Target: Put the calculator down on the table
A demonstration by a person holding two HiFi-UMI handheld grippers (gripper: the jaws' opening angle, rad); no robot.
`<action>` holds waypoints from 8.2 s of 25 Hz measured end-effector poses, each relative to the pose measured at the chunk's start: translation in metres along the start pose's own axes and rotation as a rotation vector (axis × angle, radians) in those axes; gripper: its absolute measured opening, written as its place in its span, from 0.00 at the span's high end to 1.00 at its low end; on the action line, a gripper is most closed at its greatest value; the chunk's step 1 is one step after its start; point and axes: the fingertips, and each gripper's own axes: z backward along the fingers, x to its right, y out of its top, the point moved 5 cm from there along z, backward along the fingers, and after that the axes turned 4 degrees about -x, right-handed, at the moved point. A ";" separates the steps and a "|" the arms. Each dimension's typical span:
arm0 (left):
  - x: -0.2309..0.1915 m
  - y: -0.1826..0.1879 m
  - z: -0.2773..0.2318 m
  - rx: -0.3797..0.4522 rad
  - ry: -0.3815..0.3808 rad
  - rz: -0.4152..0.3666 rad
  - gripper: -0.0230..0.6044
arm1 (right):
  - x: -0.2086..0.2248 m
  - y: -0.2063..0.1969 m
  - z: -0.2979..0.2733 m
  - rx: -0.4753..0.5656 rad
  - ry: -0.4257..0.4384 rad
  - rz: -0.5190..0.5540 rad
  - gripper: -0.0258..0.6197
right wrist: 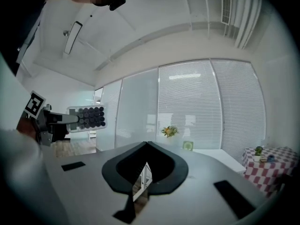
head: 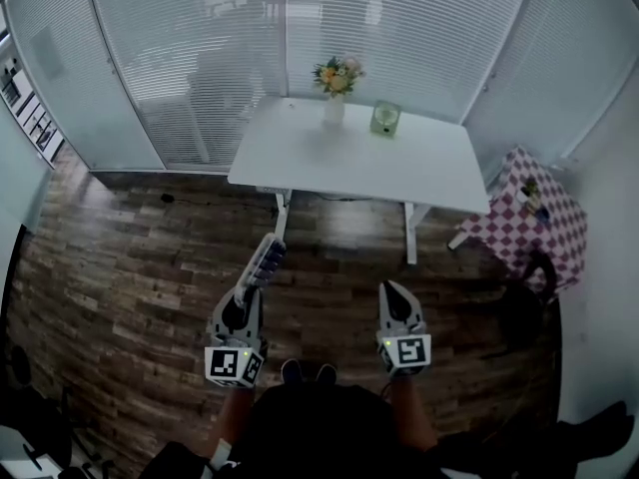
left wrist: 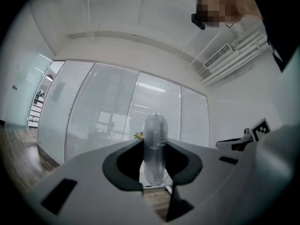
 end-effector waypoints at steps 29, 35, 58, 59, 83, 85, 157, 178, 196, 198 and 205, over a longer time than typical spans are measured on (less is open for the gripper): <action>0.063 -0.020 -0.006 -0.033 0.030 0.007 0.80 | 0.034 -0.019 0.003 -0.035 0.106 0.053 0.95; 0.061 -0.022 -0.024 -0.020 0.019 0.007 0.80 | 0.044 -0.012 -0.010 0.000 0.087 0.050 0.95; -0.003 -0.015 -0.141 -0.027 -0.018 -0.028 0.80 | 0.069 -0.005 -0.133 -0.032 0.062 0.025 0.95; -0.009 -0.014 -0.148 -0.027 -0.018 -0.024 0.80 | 0.068 -0.003 -0.140 -0.034 0.062 0.028 0.95; -0.132 0.028 -0.285 -0.026 -0.122 -0.048 0.80 | 0.071 0.040 -0.290 0.011 -0.106 -0.077 0.95; -0.134 0.026 -0.289 -0.028 -0.126 -0.033 0.80 | 0.072 0.040 -0.292 0.003 -0.110 -0.073 0.95; -0.155 0.064 -0.593 -0.015 -0.006 -0.064 0.80 | 0.234 0.072 -0.578 -0.035 0.096 -0.080 0.95; -0.204 0.038 -0.624 0.031 -0.172 1.008 0.80 | 0.212 0.085 -0.610 -0.050 0.089 -0.071 0.95; -0.219 0.011 -0.630 0.026 -0.159 1.270 0.80 | 0.212 0.086 -0.616 -0.057 0.090 -0.069 0.95; -0.221 0.010 -0.630 0.025 -0.154 1.275 0.80 | 0.211 0.086 -0.616 -0.055 0.092 -0.071 0.95; -0.229 -0.023 -0.632 -0.029 -0.087 1.353 0.80 | 0.211 0.087 -0.613 -0.055 0.077 -0.081 0.95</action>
